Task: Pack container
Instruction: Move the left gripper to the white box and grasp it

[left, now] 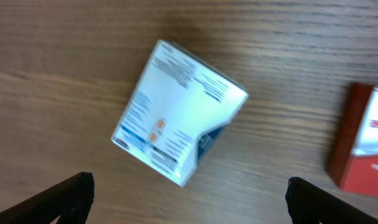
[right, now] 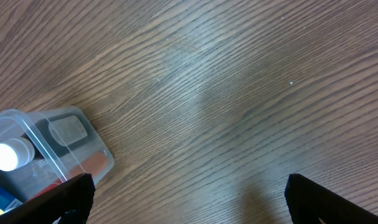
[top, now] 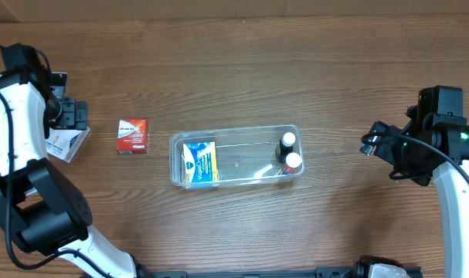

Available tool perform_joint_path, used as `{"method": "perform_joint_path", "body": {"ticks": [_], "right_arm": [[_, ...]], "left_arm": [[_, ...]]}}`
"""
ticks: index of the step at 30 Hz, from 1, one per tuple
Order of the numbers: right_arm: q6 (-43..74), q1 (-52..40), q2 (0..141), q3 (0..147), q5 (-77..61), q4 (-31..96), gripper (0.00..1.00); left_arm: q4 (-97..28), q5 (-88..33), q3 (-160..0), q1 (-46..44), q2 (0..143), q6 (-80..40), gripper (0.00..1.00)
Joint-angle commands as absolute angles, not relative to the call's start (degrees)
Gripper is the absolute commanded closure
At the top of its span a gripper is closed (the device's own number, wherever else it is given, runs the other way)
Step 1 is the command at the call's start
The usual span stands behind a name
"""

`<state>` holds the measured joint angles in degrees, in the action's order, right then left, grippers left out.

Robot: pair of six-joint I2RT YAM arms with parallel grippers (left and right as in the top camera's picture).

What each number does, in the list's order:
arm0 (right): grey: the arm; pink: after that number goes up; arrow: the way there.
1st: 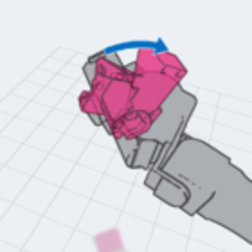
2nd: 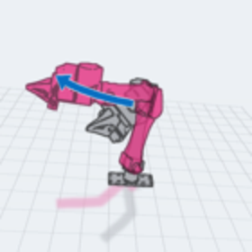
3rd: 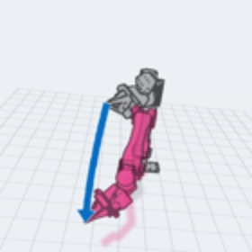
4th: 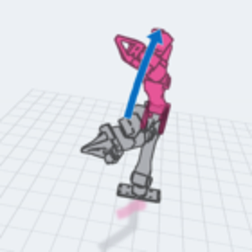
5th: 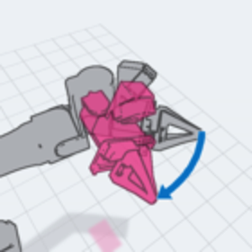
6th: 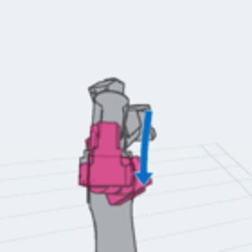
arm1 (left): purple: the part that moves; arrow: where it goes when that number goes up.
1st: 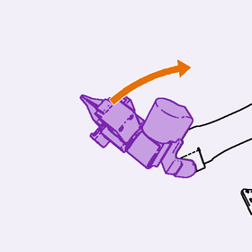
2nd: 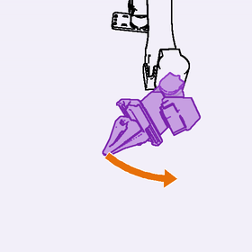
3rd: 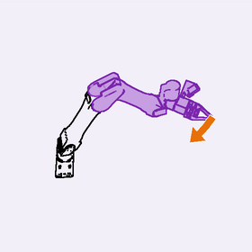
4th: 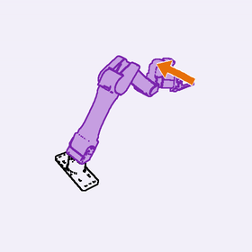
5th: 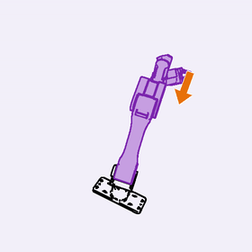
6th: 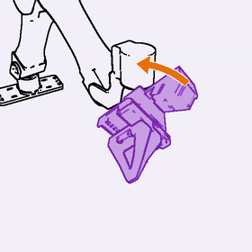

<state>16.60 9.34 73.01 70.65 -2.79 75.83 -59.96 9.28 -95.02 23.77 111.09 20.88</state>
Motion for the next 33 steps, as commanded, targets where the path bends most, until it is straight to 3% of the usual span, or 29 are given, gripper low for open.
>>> {"method": "perform_joint_path", "body": {"ticks": [1,16,33], "right_arm": [[16.01,9.39,72.66,70.46,-3.11,75.46,0.0],[14.94,9.39,72.66,70.46,-3.11,75.2,0.0],[14.9,9.39,72.66,70.46,-3.11,75.07,0.0]], "left_arm": [[-58.11,7.14,-94.98,24.4,112.2,28.12,0.0],[-56.66,-2.92,-94.98,32.64,115.98,31.27,0.0],[-55.4,-5.41,-94.98,32.49,120.05,38.83,0.0]]}}
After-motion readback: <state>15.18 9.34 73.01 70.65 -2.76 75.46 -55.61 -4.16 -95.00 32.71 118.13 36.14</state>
